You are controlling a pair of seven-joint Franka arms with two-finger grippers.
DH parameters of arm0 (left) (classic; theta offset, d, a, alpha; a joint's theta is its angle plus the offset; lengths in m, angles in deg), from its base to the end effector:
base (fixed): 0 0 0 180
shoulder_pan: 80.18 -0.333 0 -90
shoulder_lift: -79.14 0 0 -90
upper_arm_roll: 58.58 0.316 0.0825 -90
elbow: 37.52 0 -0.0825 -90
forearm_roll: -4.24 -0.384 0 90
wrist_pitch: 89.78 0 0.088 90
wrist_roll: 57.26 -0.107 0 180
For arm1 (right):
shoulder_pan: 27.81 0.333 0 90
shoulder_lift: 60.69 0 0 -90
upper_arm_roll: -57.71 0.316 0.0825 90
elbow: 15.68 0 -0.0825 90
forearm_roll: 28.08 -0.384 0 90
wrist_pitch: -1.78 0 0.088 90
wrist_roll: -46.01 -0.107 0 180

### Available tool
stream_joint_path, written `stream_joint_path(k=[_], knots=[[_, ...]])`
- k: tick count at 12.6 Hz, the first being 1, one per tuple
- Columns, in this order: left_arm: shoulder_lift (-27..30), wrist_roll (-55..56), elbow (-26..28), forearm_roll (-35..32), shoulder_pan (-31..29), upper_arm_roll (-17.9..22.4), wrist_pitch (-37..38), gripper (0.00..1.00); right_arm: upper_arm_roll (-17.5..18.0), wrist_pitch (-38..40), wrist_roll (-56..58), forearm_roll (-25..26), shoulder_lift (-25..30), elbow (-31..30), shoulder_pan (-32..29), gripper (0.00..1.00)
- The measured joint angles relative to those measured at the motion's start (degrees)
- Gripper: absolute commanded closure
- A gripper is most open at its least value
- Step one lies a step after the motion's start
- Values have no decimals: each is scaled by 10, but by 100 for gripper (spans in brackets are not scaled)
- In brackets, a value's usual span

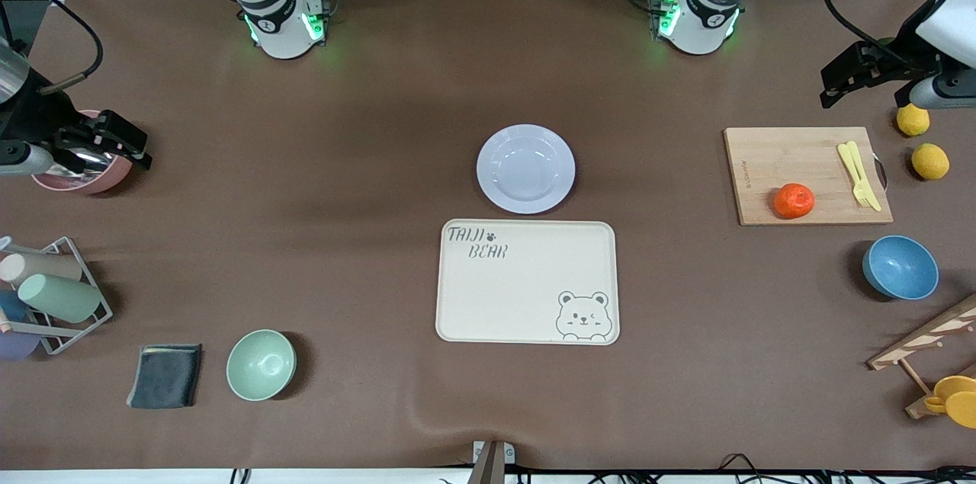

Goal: Place orange and plate with both arms
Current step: 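Move the left gripper toward the orange on the cutting board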

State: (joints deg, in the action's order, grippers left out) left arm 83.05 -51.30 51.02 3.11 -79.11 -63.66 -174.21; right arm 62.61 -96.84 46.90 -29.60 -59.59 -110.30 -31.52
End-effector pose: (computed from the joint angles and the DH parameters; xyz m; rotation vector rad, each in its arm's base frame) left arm 0.5201 -0.0557 0.6645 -3.1157 0.0019 0.0016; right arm 0.5618 0.0146 0.6105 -3.1131 -0.0522 -0.1385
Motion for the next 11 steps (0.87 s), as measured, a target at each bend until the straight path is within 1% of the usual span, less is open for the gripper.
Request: stream_joint_path(k=[5, 9, 11], knots=[[-17, 31, 6, -21, -12, 3, 1, 0, 0, 2, 0, 0, -1, 0, 0, 0], [-50, 32, 20, -27, -40, 5, -1, 0, -1, 3, 0, 0, -2, 0, 0, 0], [-65, 32, 35, -40, -46, 5, -19, 0, -1, 5, 0, 0, -2, 0, -1, 0]])
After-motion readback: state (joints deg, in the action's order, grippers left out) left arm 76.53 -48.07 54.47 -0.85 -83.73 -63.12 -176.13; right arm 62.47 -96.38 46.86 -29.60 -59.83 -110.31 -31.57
